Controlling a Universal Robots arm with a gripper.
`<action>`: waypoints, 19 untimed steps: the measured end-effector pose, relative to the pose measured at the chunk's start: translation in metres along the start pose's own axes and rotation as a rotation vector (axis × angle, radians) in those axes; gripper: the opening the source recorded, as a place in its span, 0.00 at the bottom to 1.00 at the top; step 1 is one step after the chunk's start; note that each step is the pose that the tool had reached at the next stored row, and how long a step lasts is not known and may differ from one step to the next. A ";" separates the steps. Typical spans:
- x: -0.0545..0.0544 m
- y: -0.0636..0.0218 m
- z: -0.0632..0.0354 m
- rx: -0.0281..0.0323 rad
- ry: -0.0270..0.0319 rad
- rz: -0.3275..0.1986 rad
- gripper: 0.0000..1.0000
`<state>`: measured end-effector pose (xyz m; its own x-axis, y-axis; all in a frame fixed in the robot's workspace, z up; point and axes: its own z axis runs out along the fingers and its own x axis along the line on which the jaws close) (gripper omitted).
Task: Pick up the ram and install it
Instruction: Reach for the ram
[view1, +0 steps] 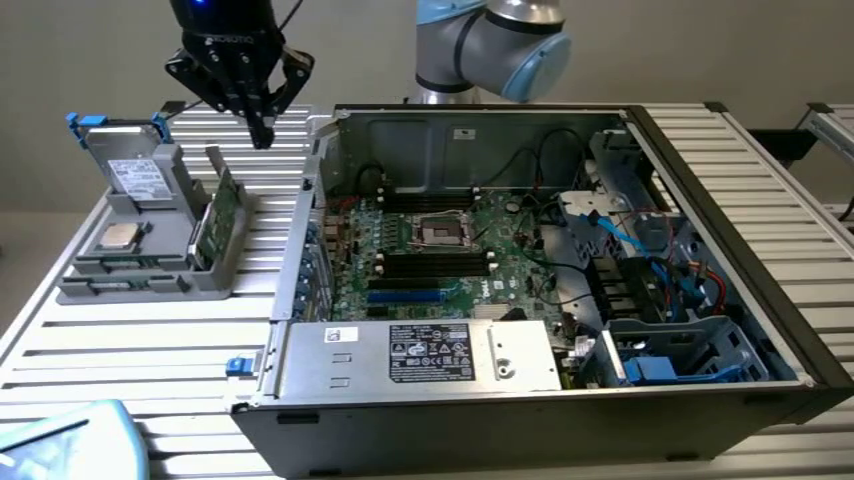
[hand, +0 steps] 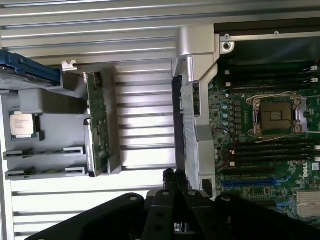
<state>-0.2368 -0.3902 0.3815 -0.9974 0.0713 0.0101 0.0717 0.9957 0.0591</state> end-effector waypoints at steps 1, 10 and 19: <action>0.004 -0.0003 0.0009 0.0000 0.0000 0.000 0.11; 0.045 -0.0034 0.0097 0.0000 0.0000 0.000 0.11; 0.086 -0.0068 0.0184 -0.0005 0.0001 0.000 0.11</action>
<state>-0.3231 -0.3898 0.3636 -0.9974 0.0711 0.0102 0.0715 0.9957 0.0595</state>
